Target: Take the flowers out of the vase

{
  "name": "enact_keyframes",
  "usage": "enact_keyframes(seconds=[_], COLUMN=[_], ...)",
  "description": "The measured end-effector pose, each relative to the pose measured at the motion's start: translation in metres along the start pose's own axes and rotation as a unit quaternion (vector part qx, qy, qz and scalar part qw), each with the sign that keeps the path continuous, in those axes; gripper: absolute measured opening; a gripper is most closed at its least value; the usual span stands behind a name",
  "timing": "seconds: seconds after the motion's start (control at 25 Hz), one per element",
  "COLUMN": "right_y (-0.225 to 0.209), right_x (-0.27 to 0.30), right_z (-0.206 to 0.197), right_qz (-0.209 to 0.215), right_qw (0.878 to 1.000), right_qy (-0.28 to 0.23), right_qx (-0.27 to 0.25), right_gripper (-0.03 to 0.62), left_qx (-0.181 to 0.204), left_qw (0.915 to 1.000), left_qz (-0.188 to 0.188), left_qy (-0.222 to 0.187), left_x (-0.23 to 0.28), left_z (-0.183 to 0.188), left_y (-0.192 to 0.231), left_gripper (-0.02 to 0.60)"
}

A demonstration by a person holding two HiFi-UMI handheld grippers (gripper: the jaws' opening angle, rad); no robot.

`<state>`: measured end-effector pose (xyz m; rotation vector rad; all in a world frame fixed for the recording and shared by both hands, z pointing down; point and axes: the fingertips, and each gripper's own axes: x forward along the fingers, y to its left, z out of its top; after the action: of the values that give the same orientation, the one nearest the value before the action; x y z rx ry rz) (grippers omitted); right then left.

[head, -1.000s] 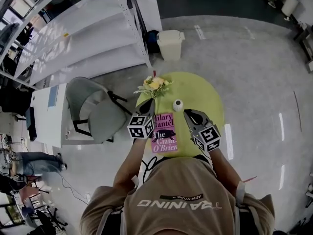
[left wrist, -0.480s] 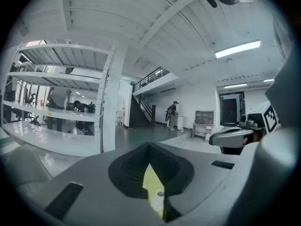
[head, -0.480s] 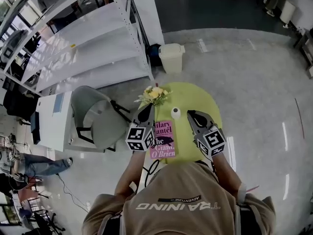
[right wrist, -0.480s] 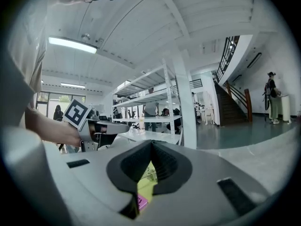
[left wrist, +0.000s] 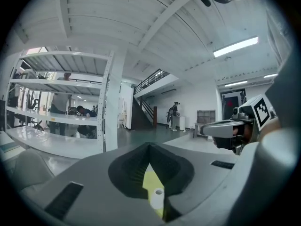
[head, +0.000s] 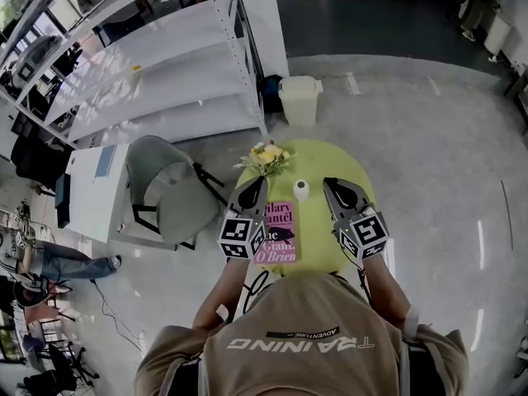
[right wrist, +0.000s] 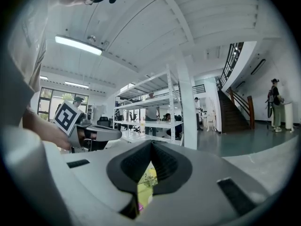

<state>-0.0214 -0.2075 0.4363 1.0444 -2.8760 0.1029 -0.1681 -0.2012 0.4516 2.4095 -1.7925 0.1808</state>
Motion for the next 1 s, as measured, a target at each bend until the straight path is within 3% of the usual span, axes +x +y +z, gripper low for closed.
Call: enact_keyframes(seconds=[0.48,1.0], right_y=[-0.012,-0.016], right_x=[-0.004,-0.006], right_z=[0.003,-0.004], right_qz=[-0.026,-0.022], right_qw=[1.0,1.0], right_qy=[0.003,0.011], right_qx=[0.004,0.011], right_gripper=[-0.003,-0.003], left_qx=[0.025,0.016], left_qw=[0.9995,0.9996], left_qz=[-0.02,-0.022], left_qy=[0.005,0.0], left_x=[0.006,0.018], left_z=[-0.004,0.0], left_y=[-0.01,-0.013], left_gripper=[0.002,0.002])
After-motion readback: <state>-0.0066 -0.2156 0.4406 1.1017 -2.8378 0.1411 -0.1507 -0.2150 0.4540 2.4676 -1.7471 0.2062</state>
